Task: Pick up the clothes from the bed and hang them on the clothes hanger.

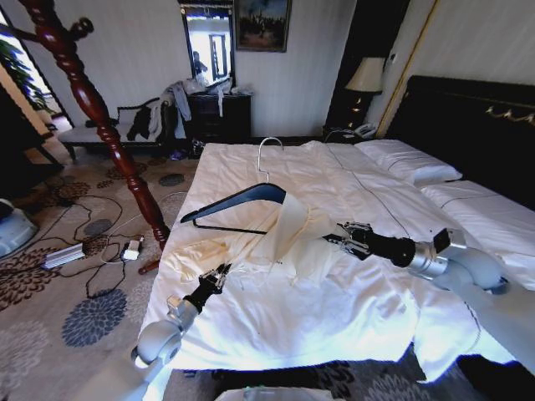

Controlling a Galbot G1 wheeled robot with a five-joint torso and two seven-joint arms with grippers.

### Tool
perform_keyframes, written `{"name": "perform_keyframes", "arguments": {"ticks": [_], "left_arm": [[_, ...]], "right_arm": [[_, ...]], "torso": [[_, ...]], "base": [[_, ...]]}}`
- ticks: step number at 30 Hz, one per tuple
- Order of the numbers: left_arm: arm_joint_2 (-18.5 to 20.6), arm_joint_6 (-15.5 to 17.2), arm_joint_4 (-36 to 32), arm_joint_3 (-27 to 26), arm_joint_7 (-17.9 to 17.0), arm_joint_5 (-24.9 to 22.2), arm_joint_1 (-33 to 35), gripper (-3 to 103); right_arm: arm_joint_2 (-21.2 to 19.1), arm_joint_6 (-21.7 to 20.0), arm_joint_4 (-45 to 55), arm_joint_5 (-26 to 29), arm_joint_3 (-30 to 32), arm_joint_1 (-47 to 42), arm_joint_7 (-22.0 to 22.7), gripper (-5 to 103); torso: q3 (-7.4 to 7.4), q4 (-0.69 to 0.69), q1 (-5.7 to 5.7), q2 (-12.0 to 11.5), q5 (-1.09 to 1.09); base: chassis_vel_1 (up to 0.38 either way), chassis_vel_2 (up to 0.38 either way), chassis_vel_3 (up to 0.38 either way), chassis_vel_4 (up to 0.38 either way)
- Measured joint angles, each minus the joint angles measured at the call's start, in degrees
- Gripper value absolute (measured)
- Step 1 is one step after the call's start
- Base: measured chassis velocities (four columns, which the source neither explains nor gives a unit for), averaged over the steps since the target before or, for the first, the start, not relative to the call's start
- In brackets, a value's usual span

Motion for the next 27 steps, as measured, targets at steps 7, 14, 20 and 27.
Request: {"name": "perform_keyframes", "arguments": {"ticks": [7, 14, 20, 27], "left_arm": [[-0.30, 0.02, -1.01, -4.78, -0.10, -8.51, -3.77, 0], [4.64, 3.92, -2.93, -10.80, -1.94, -23.56, -14.18, 0], [8.49, 5.14, -2.22, -12.01, -1.71, -26.96, -17.06, 0], [7.64, 4.50, -2.57, -10.78, -1.41, -23.19, -15.18, 0]], "right_arm": [[0.30, 0.79, -3.24, -0.63, -0.62, 0.22, 0.25, 23], [1.21, 1.22, -3.67, -2.11, -1.72, -0.39, -0.08, 23], [1.74, 1.20, -3.13, -2.19, -2.09, -0.10, -0.03, 23], [1.79, 1.18, -3.07, -2.18, -1.86, -0.42, 0.00, 23]], "torso": [[0.00, 0.01, 0.00, 0.00, -0.01], [0.00, -0.02, 0.01, 0.00, 0.01], [0.00, 0.00, 0.01, 0.00, -0.01], [0.00, 0.00, 0.01, 0.00, -0.01]], "base": [[0.000, 0.000, 0.000, 0.000], [0.000, 0.000, 0.000, 0.000], [0.000, 0.000, 0.000, 0.000], [0.000, 0.000, 0.000, 0.000]]}}
